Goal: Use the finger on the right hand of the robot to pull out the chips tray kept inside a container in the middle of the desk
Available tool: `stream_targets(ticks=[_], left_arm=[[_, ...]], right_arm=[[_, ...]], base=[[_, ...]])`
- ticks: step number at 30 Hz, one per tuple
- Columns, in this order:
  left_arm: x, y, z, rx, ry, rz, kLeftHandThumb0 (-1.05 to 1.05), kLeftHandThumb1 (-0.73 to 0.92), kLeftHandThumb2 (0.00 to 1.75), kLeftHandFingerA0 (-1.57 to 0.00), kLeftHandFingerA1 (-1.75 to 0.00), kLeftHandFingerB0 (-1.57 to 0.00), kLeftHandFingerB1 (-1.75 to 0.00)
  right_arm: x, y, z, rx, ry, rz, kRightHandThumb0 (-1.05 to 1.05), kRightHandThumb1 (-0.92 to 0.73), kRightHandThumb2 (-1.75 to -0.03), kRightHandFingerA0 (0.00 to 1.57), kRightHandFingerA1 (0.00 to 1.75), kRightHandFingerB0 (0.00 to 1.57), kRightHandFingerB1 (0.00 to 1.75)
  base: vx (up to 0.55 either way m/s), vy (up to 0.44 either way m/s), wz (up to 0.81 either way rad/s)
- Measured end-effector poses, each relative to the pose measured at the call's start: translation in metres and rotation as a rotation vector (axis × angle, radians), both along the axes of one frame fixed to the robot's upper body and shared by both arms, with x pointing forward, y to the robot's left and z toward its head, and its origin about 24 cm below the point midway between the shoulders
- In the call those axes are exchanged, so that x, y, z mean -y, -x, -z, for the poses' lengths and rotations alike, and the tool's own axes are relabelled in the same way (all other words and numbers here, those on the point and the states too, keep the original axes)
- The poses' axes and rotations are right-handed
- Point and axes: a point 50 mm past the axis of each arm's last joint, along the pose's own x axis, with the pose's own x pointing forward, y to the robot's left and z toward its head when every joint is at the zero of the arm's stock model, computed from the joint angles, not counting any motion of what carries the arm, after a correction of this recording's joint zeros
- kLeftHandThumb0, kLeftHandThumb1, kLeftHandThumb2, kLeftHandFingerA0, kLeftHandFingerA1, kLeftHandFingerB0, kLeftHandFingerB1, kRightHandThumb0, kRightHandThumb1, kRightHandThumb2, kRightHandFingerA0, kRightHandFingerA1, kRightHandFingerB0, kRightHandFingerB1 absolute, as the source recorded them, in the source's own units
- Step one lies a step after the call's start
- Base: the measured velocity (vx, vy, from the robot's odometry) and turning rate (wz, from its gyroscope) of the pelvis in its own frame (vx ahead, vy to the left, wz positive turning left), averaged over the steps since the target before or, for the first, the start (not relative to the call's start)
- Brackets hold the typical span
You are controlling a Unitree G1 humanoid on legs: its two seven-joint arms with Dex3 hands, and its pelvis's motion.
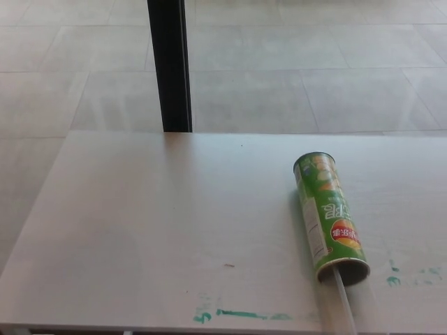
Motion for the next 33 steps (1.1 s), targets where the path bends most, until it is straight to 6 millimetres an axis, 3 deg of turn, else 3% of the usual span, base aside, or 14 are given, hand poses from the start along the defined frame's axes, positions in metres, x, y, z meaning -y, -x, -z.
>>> stream_targets(ticks=[2,4,5,10,12,14,16,17,18,21,22,23,24,33], left_arm=[[0.000,0.000,0.000,0.002,0.002,-0.002,-0.31,0.64,0.59,-0.48,-0.66,-0.44,-0.47],[0.001,0.000,0.001,0.004,0.007,-0.005,-0.32,0.65,0.59,-0.48,-0.67,-0.46,-0.48],[0.001,0.000,0.001,0.004,0.008,-0.006,-0.34,0.67,0.59,-0.48,-0.61,-0.44,-0.45],[0.001,0.001,0.002,0.003,0.011,-0.008,-0.35,0.67,0.59,-0.47,-0.59,-0.44,-0.46],[0.001,0.001,0.002,0.003,0.012,-0.008,-0.35,0.68,0.60,-0.47,-0.59,-0.45,-0.48],[0.002,0.001,0.003,0.003,0.013,-0.008,-0.34,0.68,0.59,-0.48,-0.59,-0.46,-0.48],[0.002,0.001,0.003,0.003,0.015,-0.009,-0.37,0.68,0.59,-0.48,-0.62,-0.52,-0.51],[0.002,0.001,0.003,0.003,0.016,-0.010,-0.38,0.66,0.59,-0.46,-0.63,-0.53,-0.52],[0.002,0.001,0.004,0.003,0.017,-0.011,-0.40,0.66,0.59,-0.47,-0.63,-0.54,-0.52],[0.002,0.003,0.005,-0.004,0.021,-0.016,-0.40,0.67,0.59,-0.47,-0.62,-0.53,-0.52],[0.002,0.003,0.006,-0.007,0.023,-0.018,-0.39,0.68,0.59,-0.48,-0.64,-0.53,-0.52],[0.002,0.004,0.007,-0.011,0.025,-0.021,-0.37,0.69,0.59,-0.51,-0.64,-0.54,-0.52],[0.002,0.005,0.008,-0.015,0.027,-0.024,-0.37,0.70,0.60,-0.53,-0.62,-0.53,-0.52],[0.003,0.012,0.017,-0.065,0.038,-0.041,-0.36,0.71,0.60,-0.56,-0.59,-0.54,-0.51]], right_arm=[[0.014,0.003,0.001,0.045,-0.019,0.077,-0.29,-0.42,-0.78,0.99,1.28,0.01,0.19],[0.025,0.005,0.005,0.074,-0.036,0.141,-0.23,-0.49,-0.66,0.91,1.42,0.06,0.26],[0.028,0.005,0.007,0.082,-0.043,0.163,-0.23,-0.48,-0.63,0.97,1.30,0.06,0.35],[0.047,0.009,0.025,0.112,-0.097,0.302,-0.25,-0.51,-0.62,0.93,1.31,0.07,0.29],[0.051,0.011,0.033,0.120,-0.123,0.350,-0.21,-0.41,-0.82,1.00,1.17,0.00,0.44],[0.057,0.014,0.044,0.130,-0.161,0.421,-0.20,-0.51,-0.65,0.97,1.29,0.06,0.36],[0.061,0.016,0.055,0.141,-0.195,0.488,-0.33,-0.49,-0.62,0.99,1.12,0.09,0.44],[0.062,0.018,0.060,0.142,-0.207,0.512,-0.32,-0.52,-0.60,1.01,1.10,0.11,0.43],[0.063,0.019,0.065,0.143,-0.220,0.541,-0.27,-0.33,-0.86,1.04,1.03,0.06,0.51],[0.063,0.023,0.081,0.145,-0.259,0.618,-0.30,-0.36,-0.89,0.99,1.04,0.00,0.49],[0.063,0.025,0.087,0.145,-0.273,0.645,-0.33,-0.54,-0.61,0.97,1.05,0.10,0.41],[0.064,0.027,0.092,0.146,-0.287,0.672,-0.29,-0.36,-0.89,0.96,1.01,0.05,0.51],[0.063,0.028,0.097,0.148,-0.302,0.700,-0.36,-0.54,-0.60,0.95,1.06,0.13,0.42],[0.058,0.047,0.142,0.134,-0.464,0.974,-0.25,-0.62,-0.60,0.81,1.17,0.10,0.36]], base=[[0.00,0.000,0.00],[0.00,0.000,0.00],[0.00,0.000,0.00],[0.00,0.000,0.00],[0.00,0.000,0.00],[0.00,0.000,0.00],[0.00,0.000,0.00],[0.00,0.000,0.00],[0.00,0.000,0.00],[0.00,0.000,0.00],[0.00,0.000,0.00],[0.00,0.000,0.00],[0.00,0.000,0.00],[0.00,0.000,0.00]])
